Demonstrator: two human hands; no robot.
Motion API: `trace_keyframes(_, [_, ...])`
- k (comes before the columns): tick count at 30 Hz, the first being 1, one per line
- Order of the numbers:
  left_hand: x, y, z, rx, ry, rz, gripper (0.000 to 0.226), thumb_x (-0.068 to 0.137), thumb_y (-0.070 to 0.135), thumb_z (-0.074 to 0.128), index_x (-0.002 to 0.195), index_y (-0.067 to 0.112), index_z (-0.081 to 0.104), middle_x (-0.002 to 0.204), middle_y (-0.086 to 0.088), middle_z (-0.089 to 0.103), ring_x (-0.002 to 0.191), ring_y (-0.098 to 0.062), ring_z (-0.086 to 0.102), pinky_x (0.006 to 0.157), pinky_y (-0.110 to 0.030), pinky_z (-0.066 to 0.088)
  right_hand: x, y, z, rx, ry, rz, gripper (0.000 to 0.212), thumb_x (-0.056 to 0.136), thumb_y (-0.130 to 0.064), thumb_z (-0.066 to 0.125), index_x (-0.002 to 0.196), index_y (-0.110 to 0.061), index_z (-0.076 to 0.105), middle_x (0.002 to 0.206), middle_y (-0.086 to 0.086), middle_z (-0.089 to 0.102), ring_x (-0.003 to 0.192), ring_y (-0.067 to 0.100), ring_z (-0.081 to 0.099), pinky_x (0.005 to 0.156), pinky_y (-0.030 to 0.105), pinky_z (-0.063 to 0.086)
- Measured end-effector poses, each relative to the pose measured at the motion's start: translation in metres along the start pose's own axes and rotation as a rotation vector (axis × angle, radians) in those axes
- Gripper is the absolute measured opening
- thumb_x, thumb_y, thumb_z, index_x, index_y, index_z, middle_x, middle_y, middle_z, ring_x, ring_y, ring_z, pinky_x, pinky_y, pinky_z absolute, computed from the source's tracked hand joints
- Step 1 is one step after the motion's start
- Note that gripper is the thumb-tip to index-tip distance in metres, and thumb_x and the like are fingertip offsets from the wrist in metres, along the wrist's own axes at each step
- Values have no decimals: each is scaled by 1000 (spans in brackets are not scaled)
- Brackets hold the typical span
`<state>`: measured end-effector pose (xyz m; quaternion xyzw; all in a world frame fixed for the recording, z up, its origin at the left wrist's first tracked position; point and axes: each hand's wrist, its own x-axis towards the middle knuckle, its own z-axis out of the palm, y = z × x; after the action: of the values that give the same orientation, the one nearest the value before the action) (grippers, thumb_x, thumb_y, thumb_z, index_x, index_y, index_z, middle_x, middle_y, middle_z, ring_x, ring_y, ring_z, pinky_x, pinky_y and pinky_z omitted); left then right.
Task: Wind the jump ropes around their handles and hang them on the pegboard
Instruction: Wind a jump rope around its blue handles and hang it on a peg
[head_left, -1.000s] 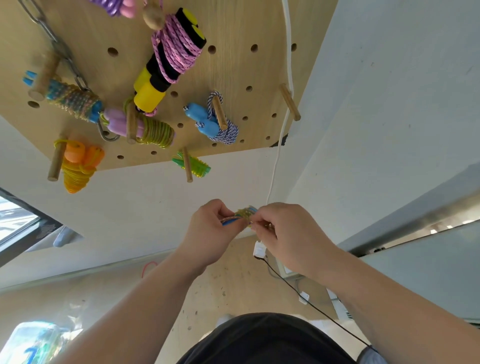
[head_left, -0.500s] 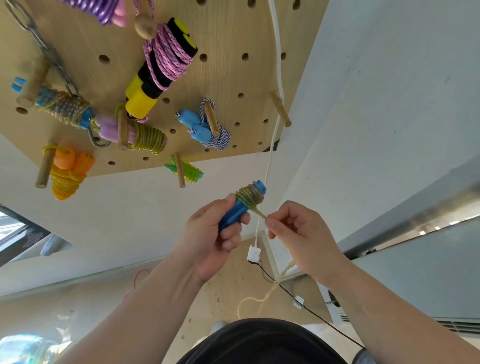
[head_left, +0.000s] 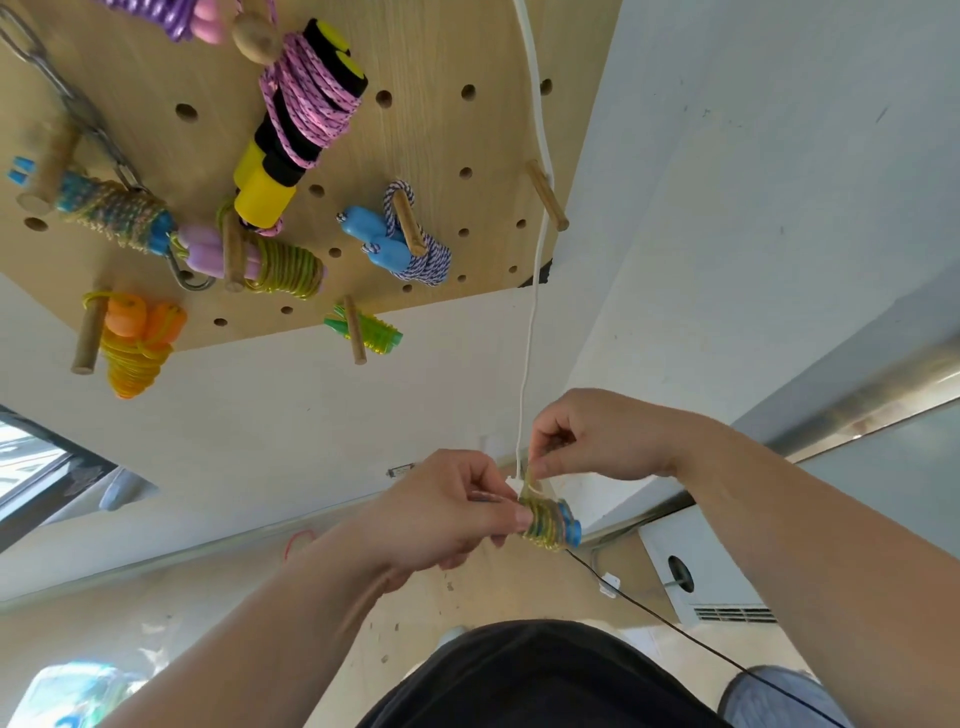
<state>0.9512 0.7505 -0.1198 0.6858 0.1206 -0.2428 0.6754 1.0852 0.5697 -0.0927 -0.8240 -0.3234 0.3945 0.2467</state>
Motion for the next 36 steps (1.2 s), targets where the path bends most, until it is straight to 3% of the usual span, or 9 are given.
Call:
trace_keyframes(4, [14,-10,1,329,317,17,26,80,29,83,81,11,64,78,-6,71,58,-8,53,56,-23,41,15,-23,15,-136,143,12,10,93,-22,69,87,-15,75,78,-11,66,70,1,58,64,18,44])
trace_keyframes(8, [19,-8,-6,171,480,-7,35,79,30,80,87,3,60,76,-9,72,52,-10,47,54,-29,36,14,-37,36,-249,288,-8,25,100,-22,51,83,-20,69,80,-8,63,73,12,59,64,30,45])
trace_keyframes(11, [21,-4,-9,-39,510,4,34,83,23,78,89,1,53,73,-15,68,46,-14,40,48,-29,30,11,-32,47,-216,388,-82,22,100,-20,51,92,-20,72,79,-7,61,75,11,56,66,30,41])
trace_keyframes(15, [21,-1,-2,-326,451,32,16,94,14,67,94,4,54,75,-17,65,48,-18,41,48,-30,35,5,-25,56,-73,570,-196,11,92,-21,71,101,-25,75,86,-10,65,85,8,60,74,25,48])
trace_keyframes(19, [17,5,4,-402,356,32,12,100,14,59,94,5,53,76,-16,65,50,-16,39,48,-29,30,0,-19,53,-124,652,-273,14,88,-18,75,102,-23,75,81,-16,59,83,7,58,71,21,47])
trace_keyframes(25, [12,11,0,-212,321,170,10,99,5,55,105,-4,55,89,-20,72,51,-18,43,49,-30,35,-6,-15,47,-158,727,-343,23,88,-17,76,111,-19,76,84,-19,56,80,-2,56,72,8,42])
trace_keyframes(30, [17,2,-1,122,437,185,8,100,18,61,105,22,56,89,-12,69,62,-10,57,62,-33,54,-6,-13,41,-72,754,-260,14,88,-16,77,102,-20,78,79,-20,57,79,2,58,68,7,39])
trace_keyframes(33, [24,-1,2,304,468,249,9,102,23,57,103,25,48,94,2,63,70,-9,57,66,-28,52,-4,-15,45,-111,761,-252,10,90,-15,73,99,-19,77,77,-18,53,78,4,57,68,8,39])
trace_keyframes(36, [27,3,5,350,479,306,9,103,19,54,103,14,47,90,0,61,75,-9,56,62,-20,45,-1,-18,51,-198,766,-282,10,91,-20,66,94,-19,75,79,-12,55,72,10,56,63,16,45])
